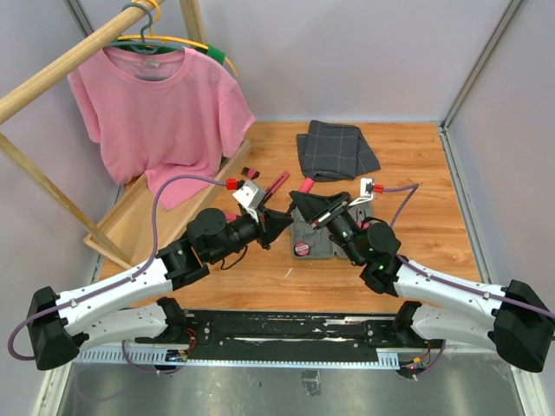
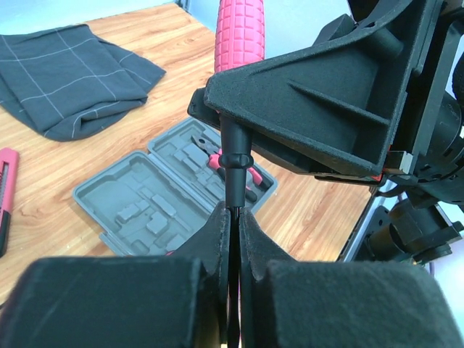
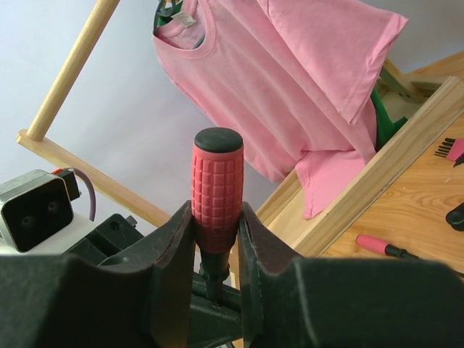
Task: Sort the tools into containers
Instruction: Place the screwdriver in the storage box.
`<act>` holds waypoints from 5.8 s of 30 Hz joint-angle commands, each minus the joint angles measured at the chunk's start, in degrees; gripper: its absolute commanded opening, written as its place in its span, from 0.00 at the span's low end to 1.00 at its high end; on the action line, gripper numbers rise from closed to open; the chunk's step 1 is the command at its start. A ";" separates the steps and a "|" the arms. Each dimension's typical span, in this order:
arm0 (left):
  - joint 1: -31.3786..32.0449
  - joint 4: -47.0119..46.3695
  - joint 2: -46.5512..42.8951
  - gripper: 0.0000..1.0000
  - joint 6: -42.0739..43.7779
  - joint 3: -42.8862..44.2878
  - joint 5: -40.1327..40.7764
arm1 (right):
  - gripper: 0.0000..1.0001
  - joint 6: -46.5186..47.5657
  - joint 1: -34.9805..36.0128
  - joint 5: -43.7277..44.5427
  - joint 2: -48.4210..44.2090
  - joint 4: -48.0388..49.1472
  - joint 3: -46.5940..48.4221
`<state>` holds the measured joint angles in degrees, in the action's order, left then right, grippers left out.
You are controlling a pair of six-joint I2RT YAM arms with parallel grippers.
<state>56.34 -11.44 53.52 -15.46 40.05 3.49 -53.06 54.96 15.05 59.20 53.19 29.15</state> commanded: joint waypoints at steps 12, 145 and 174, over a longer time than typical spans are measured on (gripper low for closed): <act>-0.09 -2.47 0.01 0.61 -1.24 -0.21 -0.47 | 0.08 4.24 -2.57 -0.66 -3.92 -2.40 -3.03; -8.24 -12.63 16.12 0.53 -12.42 -0.73 -15.61 | 0.01 26.03 -23.49 -16.50 -19.94 -49.59 6.18; -19.53 -12.82 19.68 0.52 -8.62 0.58 -7.12 | 0.01 40.96 -25.79 -9.69 -7.24 -77.61 18.92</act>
<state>38.02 -21.74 71.72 -25.34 39.09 -4.49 -12.10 31.20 9.58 49.01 -18.59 44.95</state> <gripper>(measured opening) 0.525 0.256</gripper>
